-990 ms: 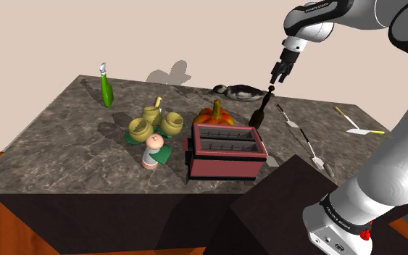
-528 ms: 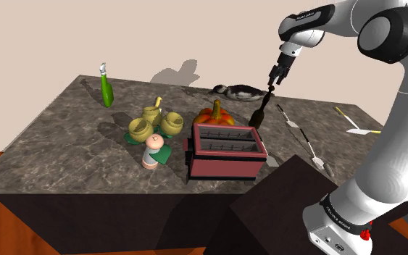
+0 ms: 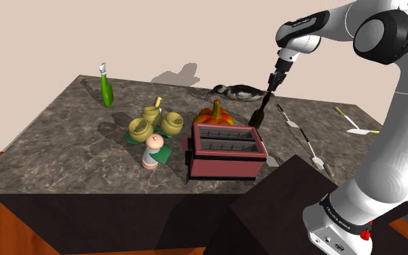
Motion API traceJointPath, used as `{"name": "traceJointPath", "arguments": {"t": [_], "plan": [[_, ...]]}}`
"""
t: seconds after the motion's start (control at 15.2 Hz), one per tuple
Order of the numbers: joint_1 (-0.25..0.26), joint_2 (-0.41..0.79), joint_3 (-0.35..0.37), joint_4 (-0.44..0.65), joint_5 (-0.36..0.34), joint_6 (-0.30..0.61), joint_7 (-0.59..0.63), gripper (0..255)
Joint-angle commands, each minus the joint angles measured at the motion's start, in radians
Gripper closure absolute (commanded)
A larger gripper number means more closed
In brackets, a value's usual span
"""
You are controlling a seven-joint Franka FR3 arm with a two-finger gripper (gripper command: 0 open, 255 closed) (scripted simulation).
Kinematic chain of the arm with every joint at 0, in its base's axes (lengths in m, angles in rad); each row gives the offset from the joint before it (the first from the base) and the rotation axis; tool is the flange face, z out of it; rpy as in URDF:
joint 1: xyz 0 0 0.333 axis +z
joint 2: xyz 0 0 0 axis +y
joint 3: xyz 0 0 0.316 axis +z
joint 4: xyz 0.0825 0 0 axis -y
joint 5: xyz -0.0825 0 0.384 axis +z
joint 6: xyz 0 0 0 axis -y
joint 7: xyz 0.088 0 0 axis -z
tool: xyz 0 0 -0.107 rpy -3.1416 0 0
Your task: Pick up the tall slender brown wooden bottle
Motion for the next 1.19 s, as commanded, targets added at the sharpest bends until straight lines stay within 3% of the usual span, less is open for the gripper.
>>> {"name": "traceJointPath", "arguments": {"t": [0.0,0.46,1.12], "plan": [[0.000,0.000,0.000,0.000,0.000,0.001,0.000,255],[0.000,0.003,0.001,0.000,0.001,0.003,0.000,255],[0.001,-0.040,-0.008,0.075,-0.020,-0.111,0.021,255]]}}
